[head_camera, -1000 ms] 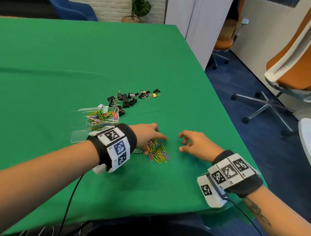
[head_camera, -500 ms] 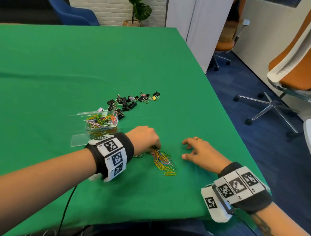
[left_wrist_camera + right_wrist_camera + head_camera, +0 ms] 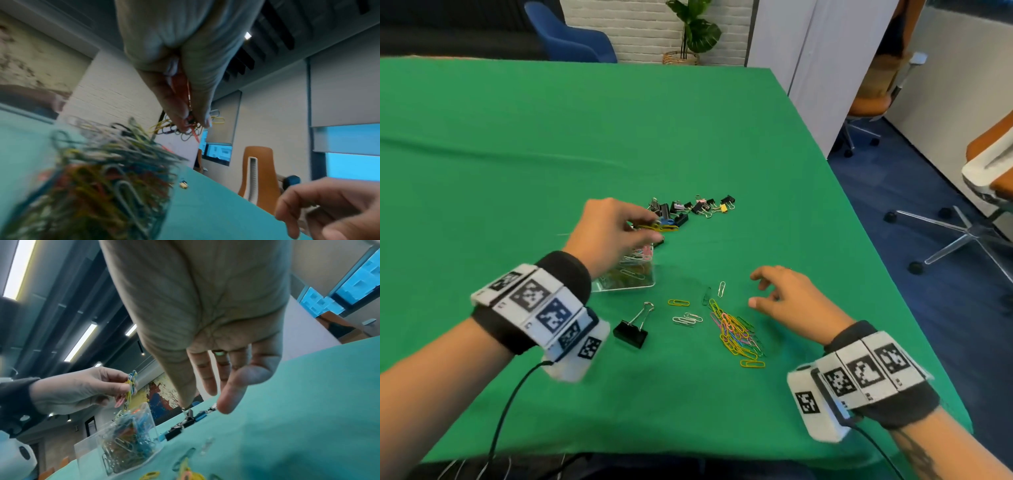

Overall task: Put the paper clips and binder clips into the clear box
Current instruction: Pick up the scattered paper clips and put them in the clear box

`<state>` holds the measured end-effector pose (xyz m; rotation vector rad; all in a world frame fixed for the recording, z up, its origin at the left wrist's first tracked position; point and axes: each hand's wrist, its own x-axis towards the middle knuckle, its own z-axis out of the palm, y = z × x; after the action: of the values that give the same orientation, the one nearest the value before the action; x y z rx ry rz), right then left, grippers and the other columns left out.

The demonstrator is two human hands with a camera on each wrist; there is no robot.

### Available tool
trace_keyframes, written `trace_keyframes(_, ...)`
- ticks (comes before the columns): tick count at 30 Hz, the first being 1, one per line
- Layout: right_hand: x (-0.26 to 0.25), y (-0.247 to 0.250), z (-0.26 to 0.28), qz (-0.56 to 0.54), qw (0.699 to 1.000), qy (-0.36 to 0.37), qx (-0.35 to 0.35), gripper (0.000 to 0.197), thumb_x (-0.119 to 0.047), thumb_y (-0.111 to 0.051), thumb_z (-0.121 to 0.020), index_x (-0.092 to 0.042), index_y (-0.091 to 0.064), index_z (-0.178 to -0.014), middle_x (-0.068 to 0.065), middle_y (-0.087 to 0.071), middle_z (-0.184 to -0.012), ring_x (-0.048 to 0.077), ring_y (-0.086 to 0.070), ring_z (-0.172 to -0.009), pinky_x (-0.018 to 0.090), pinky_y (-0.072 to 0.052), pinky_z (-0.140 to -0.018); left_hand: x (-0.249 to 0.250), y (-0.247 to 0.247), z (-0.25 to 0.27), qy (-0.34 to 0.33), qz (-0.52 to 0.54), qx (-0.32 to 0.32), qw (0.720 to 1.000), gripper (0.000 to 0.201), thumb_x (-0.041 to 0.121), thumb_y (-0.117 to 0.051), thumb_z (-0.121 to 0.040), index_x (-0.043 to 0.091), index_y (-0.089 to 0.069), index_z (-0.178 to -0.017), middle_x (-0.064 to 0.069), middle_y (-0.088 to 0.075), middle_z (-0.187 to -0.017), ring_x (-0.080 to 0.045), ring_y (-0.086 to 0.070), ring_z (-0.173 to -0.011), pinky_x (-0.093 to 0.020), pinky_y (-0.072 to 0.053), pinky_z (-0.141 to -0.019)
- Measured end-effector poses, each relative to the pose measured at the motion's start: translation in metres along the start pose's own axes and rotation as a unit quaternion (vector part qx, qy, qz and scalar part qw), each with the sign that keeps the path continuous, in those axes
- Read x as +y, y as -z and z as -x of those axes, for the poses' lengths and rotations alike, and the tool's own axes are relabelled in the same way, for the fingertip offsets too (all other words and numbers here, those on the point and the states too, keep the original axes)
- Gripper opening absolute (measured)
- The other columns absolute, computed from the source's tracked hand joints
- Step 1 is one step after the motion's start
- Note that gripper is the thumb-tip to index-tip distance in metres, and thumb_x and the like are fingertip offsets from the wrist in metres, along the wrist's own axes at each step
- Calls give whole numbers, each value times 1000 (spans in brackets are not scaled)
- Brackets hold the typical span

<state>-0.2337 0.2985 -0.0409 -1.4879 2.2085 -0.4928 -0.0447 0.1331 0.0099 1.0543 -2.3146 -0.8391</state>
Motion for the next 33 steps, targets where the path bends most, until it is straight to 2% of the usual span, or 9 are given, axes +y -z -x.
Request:
trace_keyframes(2,-21,0,-11,2,999,30,11,40,-25,-61,-86,-12,-51,-123,6,-56,-113,14,-47,-80,24,-39,-84,-11,11,0,25,3,26,999,41,24,-74,-72,8,-67,-109,-7,-67,-80,-7,-58,-55,-23,-51,-70)
trace_keyframes(4,-44,-1,-25,-6,998,62,24,39,-26,-60,-87,-13,-52,-122,7,-57,-115,12,-44,-84,27,-41,-88,-21,15,0,40,6,42,998,42,23,-74,-72,7,-66,-109,-8,-68,-81,-5,-60,-54,-29,-53,-76)
trace_keyframes(8,-88,-9,-51,-42,993,104,34,34,-24,-58,-88,-11,-54,-119,8,-60,-113,14,-45,-84,28,-41,-86,-32,11,-1,54,29,59,996,41,20,-76,-71,5,-67,-107,-14,-71,-92,-14,-63,-63,-31,-53,-76)
trace_keyframes(11,-109,-18,-65,-59,991,115,41,36,-25,-59,-88,-9,-54,-119,9,-61,-110,16,-46,-82,30,-42,-83,-35,9,-2,53,36,69,996,39,21,-78,-69,7,-69,-104,-15,-72,-92,-22,-66,-73,-38,-55,-81)
trace_keyframes(17,-123,-29,-78,-81,990,102,48,52,-28,-68,-80,-14,-48,-125,8,-57,-113,15,-44,-84,32,-42,-82,-36,7,1,28,31,59,997,37,21,-79,-68,12,-70,-103,-9,-73,-90,-22,-67,-71,-31,-54,-81)
trace_keyframes(22,-123,-29,-79,-75,991,94,56,49,-22,-69,-79,-13,-50,-123,9,-58,-112,17,-47,-82,35,-46,-84,-38,7,0,1,-1,53,999,40,21,-77,-70,15,-68,-109,-6,-72,-100,-18,-58,-68,-24,-48,-77)
trace_keyframes(25,-124,-30,-80,-78,991,93,64,45,-19,-69,-78,-13,-52,-120,10,-59,-109,18,-48,-82,37,-48,-85,-40,7,0,-15,-18,47,999,40,21,-77,-70,17,-68,-109,-5,-72,-101,-18,-62,-72,-21,-43,-76)
trace_keyframes(31,-126,-31,-80,-64,991,95,68,41,-17,-69,-78,-12,-56,-116,11,-59,-107,20,-49,-81,42,-49,-85,-43,9,1,-48,-66,32,996,38,26,-77,-70,20,-69,-107,-3,-72,-101,-16,-67,-81,-28,-49,-85)
trace_keyframes(33,-125,-30,-80,-61,991,95,68,40,-17,-69,-78,-12,-56,-116,10,-59,-108,20,-50,-81,43,-49,-85,-44,11,1,-61,-66,42,995,38,26,-77,-69,19,-70,-106,-4,-72,-100,-16,-62,-79,-27,-47,-81)
